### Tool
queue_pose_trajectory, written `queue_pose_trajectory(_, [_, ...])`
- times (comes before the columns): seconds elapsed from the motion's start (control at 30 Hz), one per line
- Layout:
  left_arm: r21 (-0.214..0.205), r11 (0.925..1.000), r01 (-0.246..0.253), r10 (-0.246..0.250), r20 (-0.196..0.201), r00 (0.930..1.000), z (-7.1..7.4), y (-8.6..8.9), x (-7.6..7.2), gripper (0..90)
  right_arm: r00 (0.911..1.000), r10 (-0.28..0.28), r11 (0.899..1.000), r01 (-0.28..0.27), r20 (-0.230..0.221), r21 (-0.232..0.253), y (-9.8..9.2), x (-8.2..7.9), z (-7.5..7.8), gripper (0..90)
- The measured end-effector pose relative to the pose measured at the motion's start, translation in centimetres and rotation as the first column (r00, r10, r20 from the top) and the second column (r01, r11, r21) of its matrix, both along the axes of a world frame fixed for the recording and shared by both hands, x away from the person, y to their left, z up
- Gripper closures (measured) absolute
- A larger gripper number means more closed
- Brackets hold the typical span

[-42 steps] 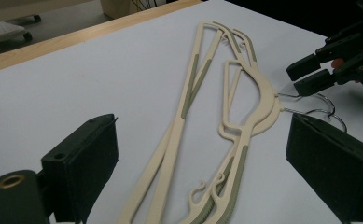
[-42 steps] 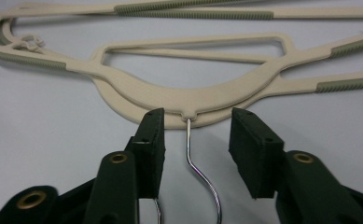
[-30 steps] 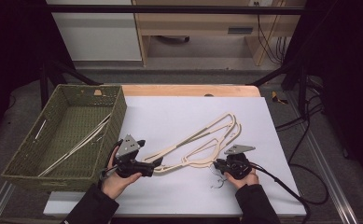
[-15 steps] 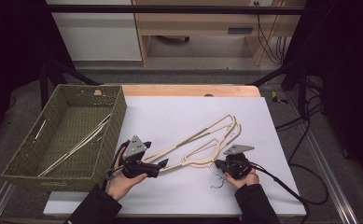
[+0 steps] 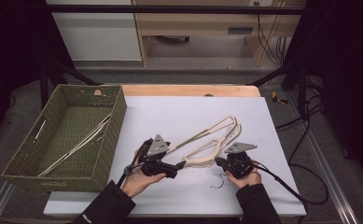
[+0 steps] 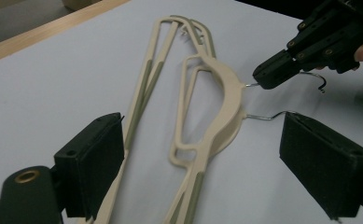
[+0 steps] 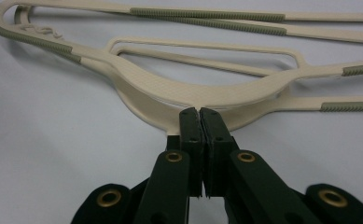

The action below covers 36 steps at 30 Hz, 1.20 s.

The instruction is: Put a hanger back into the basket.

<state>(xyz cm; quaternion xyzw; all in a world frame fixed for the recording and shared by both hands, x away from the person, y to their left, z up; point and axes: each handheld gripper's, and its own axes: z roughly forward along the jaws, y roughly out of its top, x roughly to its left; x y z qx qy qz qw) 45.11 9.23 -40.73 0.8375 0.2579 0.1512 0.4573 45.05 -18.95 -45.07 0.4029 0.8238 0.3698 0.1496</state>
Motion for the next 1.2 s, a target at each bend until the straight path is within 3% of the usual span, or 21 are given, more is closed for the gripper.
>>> queue_pose_trajectory(0.17, [0.053,0.9976,0.045,-0.044,-0.015,0.9989,-0.4,-2.7,0.8,15.8,0.9999,0.005,1.0,-0.005,0.012,-0.009,0.0,-0.2,0.6,89.2])
queue_pose_trajectory(0.3, [0.104,0.9911,0.083,-0.078,-0.052,0.9956,-1.3,-4.6,1.7,19.8,0.9994,0.025,0.999,-0.024,0.026,-0.031,0.1,-0.2,0.9,89.3])
queue_pose_trajectory(0.43, [0.169,0.9785,0.117,-0.106,-0.076,0.9915,-2.4,-6.3,2.5,23.9,0.9993,0.03,0.999,-0.029,0.022,-0.033,0.1,-0.3,1.0,89.3])
queue_pose_trajectory(0.47, [0.194,0.9724,0.13,-0.116,-0.08,0.99,-2.9,-7.0,2.7,27.2,0.9995,0.023,0.999,-0.023,0.02,-0.03,0.1,-0.4,1.0,89.2])
queue_pose_trajectory(0.53, [0.209,0.9682,0.137,-0.122,-0.082,0.9891,-3.1,-7.4,2.7,29.1,0.9994,0.029,0.999,-0.028,0.021,-0.032,0.1,-0.4,1.1,89.3])
queue_pose_trajectory(0.57, [0.229,0.9626,0.146,-0.13,-0.08,0.9882,-3.3,-7.7,2.8,32.4,0.9989,0.035,0.999,-0.034,0.031,-0.036,0.0,-0.3,1.1,89.2])
queue_pose_trajectory(0.6, [0.263,0.9522,0.155,-0.142,-0.07,0.9874,-3.5,-8.2,2.8,34.3,0.9992,0.033,0.999,-0.032,0.024,-0.033,0.0,-0.4,1.2,89.3])
queue_pose_trajectory(0.67, [0.268,0.9511,0.154,-0.142,-0.066,0.9877,-3.7,-8.4,2.8,36.2,0.9993,0.03,0.999,-0.029,0.023,-0.03,0.1,-0.4,1.2,89.2])
queue_pose_trajectory(0.77, [0.294,0.9433,0.155,-0.145,-0.056,0.9879,-3.9,-8.9,2.9,43.6,0.9986,0.038,0.999,-0.037,0.036,-0.037,0.0,-0.3,1.3,89.2])
queue_pose_trajectory(0.83, [0.298,0.943,0.148,-0.14,-0.05,0.9889,-4.0,-9.3,3.0,47.6,0.999,0.034,0.999,-0.033,0.03,-0.034,0.0,-0.4,1.4,89.2])
queue_pose_trajectory(0.87, [0.304,0.9407,0.151,-0.141,-0.053,0.9885,-4.1,-9.5,3.0,49.2,0.9988,0.035,0.999,-0.034,0.033,-0.038,0.0,-0.4,1.5,89.3])
queue_pose_trajectory(0.9, [0.331,0.9326,0.144,-0.138,-0.042,0.9895,-4.3,-9.8,3.1,51.7,0.9989,0.032,0.999,-0.031,0.034,-0.037,0.1,-0.5,1.6,89.3])
queue_pose_trajectory(1.1, [0.342,0.9284,0.146,-0.137,-0.051,0.9893,-4.7,-10.1,3.2,61.9,0.9985,0.04,0.998,-0.039,0.037,-0.043,0.1,-0.6,1.8,89.3])
queue_pose_trajectory(1.13, [0.352,0.9233,0.153,-0.143,-0.054,0.9882,-4.7,-10.1,3.2,66.3,0.9987,0.039,0.998,-0.037,0.033,-0.044,0.1,-0.6,1.8,89.3])
queue_pose_trajectory(1.2, [0.354,0.9221,0.157,-0.147,-0.053,0.9876,-4.7,-10.0,3.2,67.9,0.9989,0.034,0.999,-0.032,0.031,-0.041,0.2,-0.6,1.7,89.3])
